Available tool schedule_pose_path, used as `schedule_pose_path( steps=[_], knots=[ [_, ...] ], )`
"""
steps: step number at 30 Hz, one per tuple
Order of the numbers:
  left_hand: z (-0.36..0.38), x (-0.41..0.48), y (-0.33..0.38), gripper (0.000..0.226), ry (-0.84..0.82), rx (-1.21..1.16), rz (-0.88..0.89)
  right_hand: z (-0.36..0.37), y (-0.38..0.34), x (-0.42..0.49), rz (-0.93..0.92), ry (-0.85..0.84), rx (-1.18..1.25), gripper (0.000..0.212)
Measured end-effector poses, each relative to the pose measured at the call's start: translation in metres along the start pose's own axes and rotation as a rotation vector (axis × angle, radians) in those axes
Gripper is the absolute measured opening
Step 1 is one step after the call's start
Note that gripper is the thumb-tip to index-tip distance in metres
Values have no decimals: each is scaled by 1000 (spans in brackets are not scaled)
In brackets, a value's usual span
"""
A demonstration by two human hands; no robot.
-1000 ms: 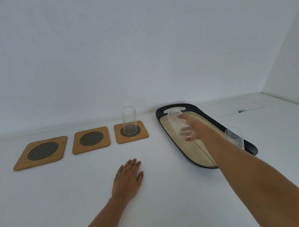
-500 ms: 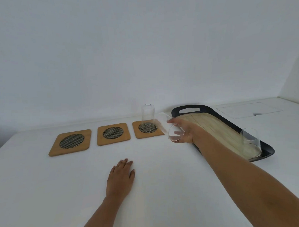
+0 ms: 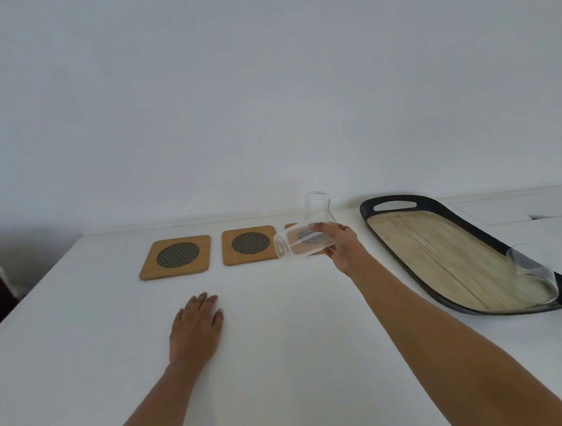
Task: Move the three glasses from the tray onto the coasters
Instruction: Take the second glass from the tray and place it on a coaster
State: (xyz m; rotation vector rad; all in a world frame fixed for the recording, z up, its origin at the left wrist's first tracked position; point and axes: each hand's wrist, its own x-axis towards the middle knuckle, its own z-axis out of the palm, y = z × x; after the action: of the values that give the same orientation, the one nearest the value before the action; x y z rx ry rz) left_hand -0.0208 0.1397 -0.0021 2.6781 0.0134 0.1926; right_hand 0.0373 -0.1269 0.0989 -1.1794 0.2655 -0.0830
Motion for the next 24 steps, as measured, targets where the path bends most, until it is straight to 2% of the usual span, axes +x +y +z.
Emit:
schedule_pose_path(
  steps=[2, 4, 9, 13, 16, 18, 21, 23, 24],
  knots=[
    [-2, 5, -5, 44, 0, 14, -5, 8, 10, 4, -27, -25, 81, 35],
    [-3, 11, -9, 44, 0, 23, -11, 17, 17, 8, -55, -32, 184, 19],
    [-1, 23, -13, 45, 25, 48, -43, 36, 35, 15, -103, -91, 382, 15],
    [2, 33, -15, 45, 29, 81, -47, 45, 48, 20, 106, -155, 578, 59],
    [3, 35, -17, 44, 40, 90, -42, 57, 54, 26, 231, -139, 618, 72],
    [4, 35, -17, 44, 45, 90, -41, 66, 56, 28, 303, -185, 600, 77],
    [3, 35, -16, 43, 54, 91, -34, 77, 53, 25, 359, -283, 472, 57],
    [4, 34, -16, 44, 55, 92, -32, 84, 50, 23, 323, -321, 438, 43],
    [4, 34, -16, 44, 53, 93, -33, 87, 50, 25, 296, -339, 463, 42]
  ],
)
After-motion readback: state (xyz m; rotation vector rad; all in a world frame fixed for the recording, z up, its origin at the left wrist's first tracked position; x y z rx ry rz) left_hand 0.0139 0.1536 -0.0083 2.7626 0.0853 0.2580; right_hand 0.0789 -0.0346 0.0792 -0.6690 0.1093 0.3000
